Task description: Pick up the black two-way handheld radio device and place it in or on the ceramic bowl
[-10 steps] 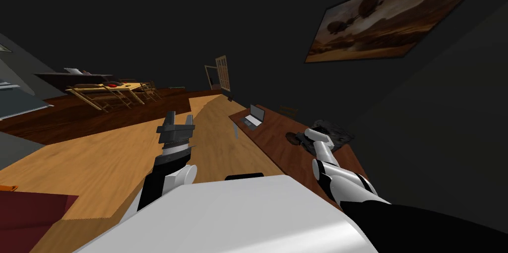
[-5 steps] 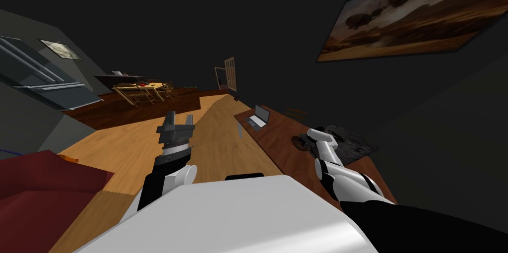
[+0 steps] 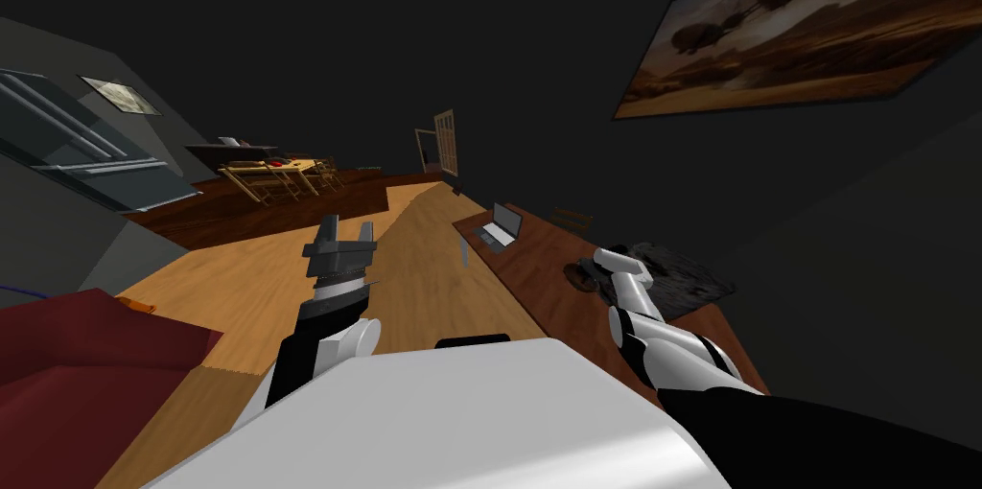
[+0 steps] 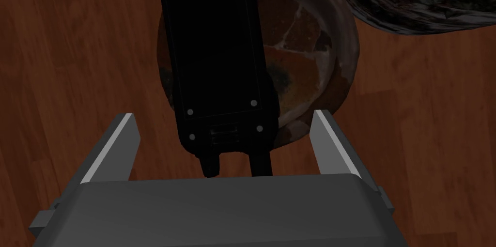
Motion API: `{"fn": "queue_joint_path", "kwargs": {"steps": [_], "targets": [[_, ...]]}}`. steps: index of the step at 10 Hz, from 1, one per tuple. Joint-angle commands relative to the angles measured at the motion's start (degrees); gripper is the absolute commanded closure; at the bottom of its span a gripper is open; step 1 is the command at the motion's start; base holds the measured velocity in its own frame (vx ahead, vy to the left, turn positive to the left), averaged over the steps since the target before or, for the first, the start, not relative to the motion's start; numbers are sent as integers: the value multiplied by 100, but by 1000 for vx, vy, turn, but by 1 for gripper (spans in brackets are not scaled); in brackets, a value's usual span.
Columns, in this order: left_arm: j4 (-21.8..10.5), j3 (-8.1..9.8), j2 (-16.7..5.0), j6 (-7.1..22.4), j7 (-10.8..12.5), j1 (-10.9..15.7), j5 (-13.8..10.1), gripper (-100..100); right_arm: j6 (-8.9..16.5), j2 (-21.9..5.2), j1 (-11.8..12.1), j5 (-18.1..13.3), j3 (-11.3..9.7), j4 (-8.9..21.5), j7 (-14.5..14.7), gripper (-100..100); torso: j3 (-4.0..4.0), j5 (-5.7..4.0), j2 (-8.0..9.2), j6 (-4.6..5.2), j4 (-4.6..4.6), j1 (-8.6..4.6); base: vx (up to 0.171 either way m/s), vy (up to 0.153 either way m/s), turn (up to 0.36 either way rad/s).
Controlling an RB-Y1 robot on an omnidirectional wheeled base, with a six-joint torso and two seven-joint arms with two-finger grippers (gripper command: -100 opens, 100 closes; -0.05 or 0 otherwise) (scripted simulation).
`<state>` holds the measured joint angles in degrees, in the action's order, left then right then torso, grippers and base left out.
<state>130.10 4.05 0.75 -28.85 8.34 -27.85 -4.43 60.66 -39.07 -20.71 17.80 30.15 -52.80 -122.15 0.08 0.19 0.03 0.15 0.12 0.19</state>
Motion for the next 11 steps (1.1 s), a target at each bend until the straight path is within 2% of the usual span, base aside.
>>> {"fn": "queue_joint_path", "kwargs": {"steps": [1, 2, 3, 7, 8, 9, 10, 11], "targets": [[0, 0, 0, 0, 0, 0, 0, 0, 0, 0, 0, 0, 0, 0, 0, -100, 0, 0, 0, 0, 0, 0, 0, 0, 0], [0, 0, 0, 0, 0, 0, 0, 0, 0, 0, 0, 0, 0, 0, 0, 0, 0, 0, 0, 0, 0, 0, 0, 0, 0], [0, 0, 0, 0, 0, 0, 0, 0, 119, -130, -50, -11, 22, 31, -105, -100, 0, 0, 0, 0, 0, 0, -48, -10, 191], [0, 0, 0, 0, 0, 2, 0, 0, 534, -587, -224, -50, 97, 140, -473, -100, 29, -1, 51, -2, 12, -7, -133, -23, 247], [0, -1, 0, 1, 0, 2, 0, 0, 593, -652, -249, -56, 108, 156, -525, -100, 32, 0, 54, -3, 13, -5, -116, -24, 189], [0, 0, 0, 0, 0, 1, 0, 0, 539, -575, -243, -75, 81, 133, -505, -100, 28, -1, 46, 1, 11, -9, -44, -12, 26], [0, 0, 0, 0, 0, 0, 0, 0, 553, -584, -249, -77, 82, 138, -522, 0, 16, -3, 26, 4, 7, -8, -9, -2, -6], [0, 0, 0, 0, 0, 0, 0, 0, 551, -583, -248, -77, 82, 138, -521, 0, 7, -2, 11, 3, 3, -6, 0, 0, 0]]}}
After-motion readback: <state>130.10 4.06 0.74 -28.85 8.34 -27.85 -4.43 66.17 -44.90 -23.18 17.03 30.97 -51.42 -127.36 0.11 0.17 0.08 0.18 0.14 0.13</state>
